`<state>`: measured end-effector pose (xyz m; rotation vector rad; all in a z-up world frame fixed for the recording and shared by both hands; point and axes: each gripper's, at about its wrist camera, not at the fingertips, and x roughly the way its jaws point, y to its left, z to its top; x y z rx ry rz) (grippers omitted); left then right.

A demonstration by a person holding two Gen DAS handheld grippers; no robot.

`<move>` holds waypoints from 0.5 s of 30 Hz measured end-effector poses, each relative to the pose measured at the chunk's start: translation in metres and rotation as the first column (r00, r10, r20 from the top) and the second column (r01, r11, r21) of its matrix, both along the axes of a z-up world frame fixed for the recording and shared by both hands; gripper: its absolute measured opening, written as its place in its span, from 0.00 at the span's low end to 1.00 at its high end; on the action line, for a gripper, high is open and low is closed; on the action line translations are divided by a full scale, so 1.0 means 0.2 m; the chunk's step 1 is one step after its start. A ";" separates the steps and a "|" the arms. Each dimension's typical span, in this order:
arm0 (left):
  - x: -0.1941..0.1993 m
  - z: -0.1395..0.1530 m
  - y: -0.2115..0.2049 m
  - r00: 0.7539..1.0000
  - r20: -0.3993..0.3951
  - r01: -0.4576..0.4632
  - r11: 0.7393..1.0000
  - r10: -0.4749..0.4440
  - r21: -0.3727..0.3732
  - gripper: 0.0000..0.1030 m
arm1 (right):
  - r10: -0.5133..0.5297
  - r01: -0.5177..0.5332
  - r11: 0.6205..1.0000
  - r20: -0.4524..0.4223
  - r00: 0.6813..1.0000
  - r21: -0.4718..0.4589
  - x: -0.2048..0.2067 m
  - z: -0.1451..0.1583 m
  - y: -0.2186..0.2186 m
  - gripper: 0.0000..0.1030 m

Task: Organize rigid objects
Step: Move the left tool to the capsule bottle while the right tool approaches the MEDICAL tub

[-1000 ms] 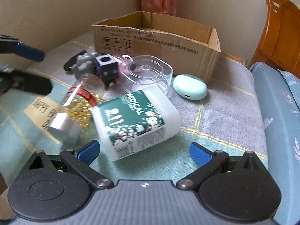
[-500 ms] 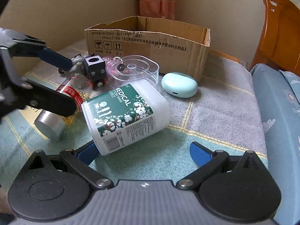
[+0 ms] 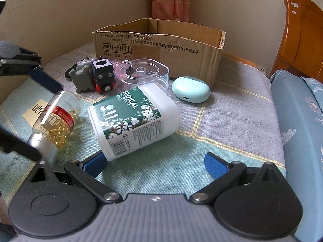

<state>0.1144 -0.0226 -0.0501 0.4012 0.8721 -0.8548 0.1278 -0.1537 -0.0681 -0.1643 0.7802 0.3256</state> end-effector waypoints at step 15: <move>0.02 -0.16 -0.06 0.998 0.056 -0.032 0.999 0.031 0.014 0.97 | 0.054 -0.054 0.999 -0.011 0.998 -0.007 -0.02 0.00 -0.02 1.00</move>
